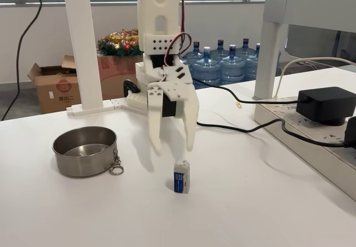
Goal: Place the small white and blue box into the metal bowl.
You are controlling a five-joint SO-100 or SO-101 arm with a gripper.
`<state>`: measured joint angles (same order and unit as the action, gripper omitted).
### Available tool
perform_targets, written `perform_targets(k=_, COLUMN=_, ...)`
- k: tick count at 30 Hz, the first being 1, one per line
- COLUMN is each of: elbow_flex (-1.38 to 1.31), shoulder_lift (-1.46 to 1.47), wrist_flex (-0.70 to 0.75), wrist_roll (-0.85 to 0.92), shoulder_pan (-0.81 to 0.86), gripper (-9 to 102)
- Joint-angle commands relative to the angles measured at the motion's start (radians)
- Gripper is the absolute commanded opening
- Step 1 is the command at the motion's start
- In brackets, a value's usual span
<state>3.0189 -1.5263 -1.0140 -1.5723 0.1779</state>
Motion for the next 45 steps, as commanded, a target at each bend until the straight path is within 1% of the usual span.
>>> perform_targets(k=1, elbow_flex=-0.055, shoulder_lift=0.044, wrist_flex=-0.020, wrist_roll=-0.009, shoulder_pan=-0.008, gripper=23)
perform_targets(k=24, elbow_flex=-0.316, shoulder_lift=0.281, wrist_flex=-0.021, wrist_roll=-0.009, shoulder_pan=-0.008, gripper=23)
perform_targets(k=36, elbow_flex=-0.345, shoulder_lift=0.308, wrist_flex=-0.021, wrist_roll=-0.009, shoulder_pan=0.006, gripper=22)
perform_targets(k=45, elbow_flex=-0.345, shoulder_lift=0.311, wrist_flex=-0.018, wrist_roll=-0.009, shoulder_pan=0.029, gripper=7)
